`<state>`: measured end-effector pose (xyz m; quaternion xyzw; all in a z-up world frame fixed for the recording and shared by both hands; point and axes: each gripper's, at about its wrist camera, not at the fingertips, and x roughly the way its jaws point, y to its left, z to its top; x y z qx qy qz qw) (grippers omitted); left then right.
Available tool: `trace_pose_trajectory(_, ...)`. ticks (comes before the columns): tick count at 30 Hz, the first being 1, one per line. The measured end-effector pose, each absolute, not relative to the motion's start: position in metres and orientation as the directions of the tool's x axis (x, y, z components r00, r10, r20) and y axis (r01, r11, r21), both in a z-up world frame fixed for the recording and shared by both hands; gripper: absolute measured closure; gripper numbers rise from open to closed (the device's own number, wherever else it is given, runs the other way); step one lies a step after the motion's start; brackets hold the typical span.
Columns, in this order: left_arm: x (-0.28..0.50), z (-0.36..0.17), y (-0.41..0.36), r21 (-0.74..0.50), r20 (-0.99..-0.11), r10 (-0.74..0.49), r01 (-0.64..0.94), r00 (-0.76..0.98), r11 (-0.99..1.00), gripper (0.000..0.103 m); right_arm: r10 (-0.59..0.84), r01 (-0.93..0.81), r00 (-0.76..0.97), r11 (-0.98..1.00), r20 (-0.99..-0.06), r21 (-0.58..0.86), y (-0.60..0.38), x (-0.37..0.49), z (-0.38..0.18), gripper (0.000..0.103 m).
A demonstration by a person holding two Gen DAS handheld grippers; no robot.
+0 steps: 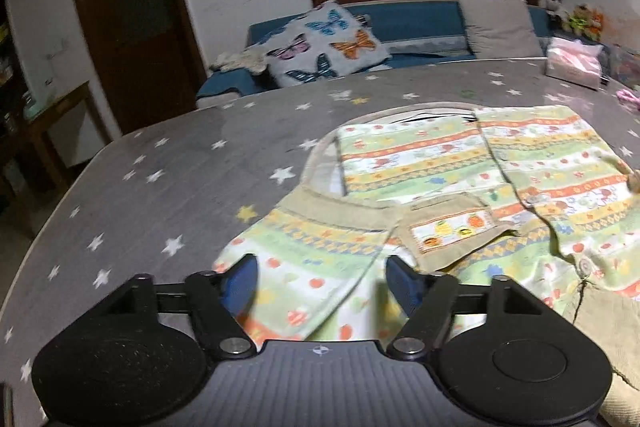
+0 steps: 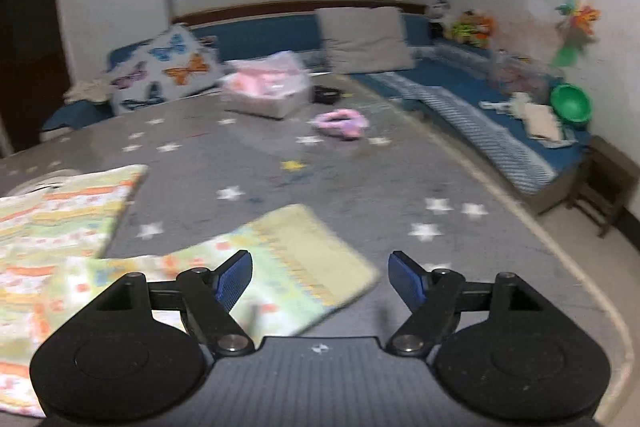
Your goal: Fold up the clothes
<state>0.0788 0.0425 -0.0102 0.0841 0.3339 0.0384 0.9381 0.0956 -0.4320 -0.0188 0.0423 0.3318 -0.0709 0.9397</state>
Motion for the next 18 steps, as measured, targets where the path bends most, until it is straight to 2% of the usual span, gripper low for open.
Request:
trace_pose_trajectory(2,0.085,-0.014,0.040,0.184,-0.627,0.112,0.007,0.771,0.983,0.048,-0.057,0.113,0.771,0.992,-0.634,0.049,-0.420,0.100,-0.021,0.019)
trace_pose_trajectory(7,0.103,-0.021,0.035,0.165,-0.638,0.060,0.060,0.768,0.985,0.050,-0.001,0.057,0.759,0.996,-0.651,0.065,-0.398,0.109,-0.031,0.019)
trace_pose_trajectory(11,0.115,-0.029,0.035,0.153,-0.649,0.056,0.058,0.759,0.986,0.082,0.029,0.034,0.747,0.996,-0.664,0.083,-0.385,0.114,-0.040,0.018)
trace_pose_trajectory(13,0.116,-0.028,0.042,0.113,-0.645,0.040,0.044,0.763,0.993,0.092,0.028,0.037,0.745,0.996,-0.667,0.083,-0.386,0.116,-0.042,0.018)
trace_pose_trajectory(14,0.114,-0.025,0.047,0.097,-0.635,0.041,0.026,0.772,0.995,0.100,0.028,0.038,0.743,0.996,-0.668,0.083,-0.387,0.117,-0.043,0.017)
trace_pose_trajectory(18,0.102,-0.008,0.079,0.068,-0.576,0.126,-0.107,0.807,0.992,0.101,0.025,0.042,0.738,0.996,-0.674,0.084,-0.389,0.120,-0.047,0.016)
